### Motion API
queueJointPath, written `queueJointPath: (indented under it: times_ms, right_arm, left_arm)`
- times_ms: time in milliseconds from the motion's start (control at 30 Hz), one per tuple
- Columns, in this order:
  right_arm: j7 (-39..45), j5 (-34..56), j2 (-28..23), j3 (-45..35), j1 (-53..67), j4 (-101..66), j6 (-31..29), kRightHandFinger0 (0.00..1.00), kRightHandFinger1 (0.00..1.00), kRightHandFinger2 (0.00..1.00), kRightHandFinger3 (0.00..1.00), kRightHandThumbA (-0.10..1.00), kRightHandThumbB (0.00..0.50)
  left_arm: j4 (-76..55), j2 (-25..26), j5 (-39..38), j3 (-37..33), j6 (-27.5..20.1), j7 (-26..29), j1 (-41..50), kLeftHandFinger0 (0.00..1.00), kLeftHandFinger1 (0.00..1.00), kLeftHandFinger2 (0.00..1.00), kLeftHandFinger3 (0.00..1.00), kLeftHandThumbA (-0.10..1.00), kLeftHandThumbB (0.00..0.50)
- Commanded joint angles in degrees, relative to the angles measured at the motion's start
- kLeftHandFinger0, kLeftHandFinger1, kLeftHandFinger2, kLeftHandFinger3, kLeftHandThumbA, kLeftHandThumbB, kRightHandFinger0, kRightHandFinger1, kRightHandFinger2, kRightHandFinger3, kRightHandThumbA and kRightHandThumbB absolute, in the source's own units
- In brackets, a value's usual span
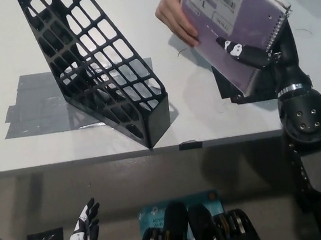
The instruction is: A person hands a notebook to the robot and the robot grabs it with its right hand and places it in the magazine stand kept in the centre of the desk infront of it.
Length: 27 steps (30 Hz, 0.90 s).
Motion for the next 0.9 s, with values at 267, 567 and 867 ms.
queueJointPath:
  times_ms: [267, 567, 867]
  right_arm:
    - [-0.4, 7.7, 4.2, -4.1, -3.2, -4.2, 2.2, 0.00, 0.08, 0.34, 0.28, 1.00, 0.069]
    - [0.8, 15.4, 7.2, -7.7, -2.5, -13.1, 4.0, 0.00, 0.00, 0.00, 0.00, 0.97, 0.077]
    - [-0.7, 22.1, 10.4, -10.2, -2.9, -23.9, 9.9, 0.00, 0.00, 0.00, 0.00, 0.90, 0.070]
  left_arm:
    - [-1.1, 1.4, 0.1, 0.1, -2.1, 1.6, -0.7, 0.97, 1.00, 1.00, 1.00, 1.00, 0.500]
    - [-1.1, 1.3, -0.4, 0.2, -2.1, 1.4, -0.4, 0.96, 1.00, 1.00, 1.00, 1.00, 0.500]
    - [-1.4, 1.7, -0.7, 0.0, -2.1, 1.1, 0.3, 0.95, 1.00, 1.00, 1.00, 1.00, 0.500]
